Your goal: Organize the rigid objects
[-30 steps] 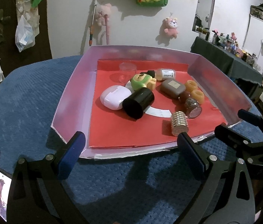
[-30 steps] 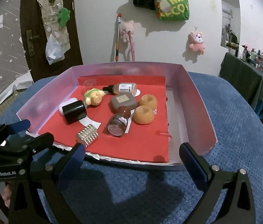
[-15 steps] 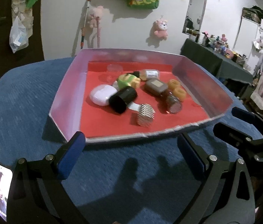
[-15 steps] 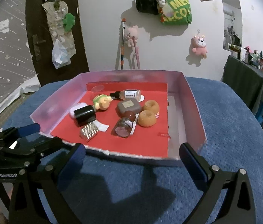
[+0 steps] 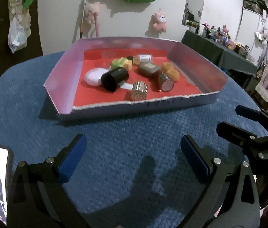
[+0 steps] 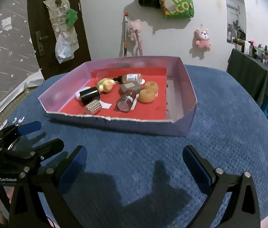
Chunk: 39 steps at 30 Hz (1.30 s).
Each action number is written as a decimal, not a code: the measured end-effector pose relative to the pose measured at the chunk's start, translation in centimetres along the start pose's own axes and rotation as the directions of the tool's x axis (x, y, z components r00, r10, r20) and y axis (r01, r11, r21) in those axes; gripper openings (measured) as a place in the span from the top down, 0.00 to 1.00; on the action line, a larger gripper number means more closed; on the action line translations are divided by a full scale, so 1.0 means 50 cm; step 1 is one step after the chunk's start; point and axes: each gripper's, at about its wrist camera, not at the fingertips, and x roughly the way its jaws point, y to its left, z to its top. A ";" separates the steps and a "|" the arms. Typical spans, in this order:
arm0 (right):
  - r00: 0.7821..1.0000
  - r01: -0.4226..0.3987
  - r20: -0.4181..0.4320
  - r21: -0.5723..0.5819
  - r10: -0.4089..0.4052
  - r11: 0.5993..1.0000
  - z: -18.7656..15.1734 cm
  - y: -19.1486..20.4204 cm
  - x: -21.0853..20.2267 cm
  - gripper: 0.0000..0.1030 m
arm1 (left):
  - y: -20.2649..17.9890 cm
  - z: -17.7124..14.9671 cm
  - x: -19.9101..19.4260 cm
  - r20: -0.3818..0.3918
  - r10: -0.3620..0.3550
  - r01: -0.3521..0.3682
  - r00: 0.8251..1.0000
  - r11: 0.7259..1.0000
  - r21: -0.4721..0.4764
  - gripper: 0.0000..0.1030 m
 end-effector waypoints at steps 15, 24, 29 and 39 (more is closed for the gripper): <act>0.998 -0.006 -0.063 0.009 0.006 1.000 -0.035 -0.009 0.027 0.00 | 0.012 -0.020 0.027 -0.052 -0.031 0.030 0.998 0.999 -0.027 0.02; 0.997 0.015 -0.079 0.004 -0.015 1.000 -0.045 -0.014 0.038 0.00 | 0.007 -0.027 0.038 -0.064 -0.025 0.024 0.998 1.000 -0.014 0.02; 0.996 0.033 -0.085 0.000 -0.033 0.999 -0.050 -0.018 0.044 0.00 | 0.002 -0.029 0.041 -0.061 -0.009 0.009 0.998 1.000 -0.001 0.02; 0.996 0.043 -0.081 -0.011 -0.043 0.999 -0.057 -0.022 0.046 0.00 | -0.006 -0.034 0.044 -0.065 0.017 -0.015 0.998 0.999 0.033 0.02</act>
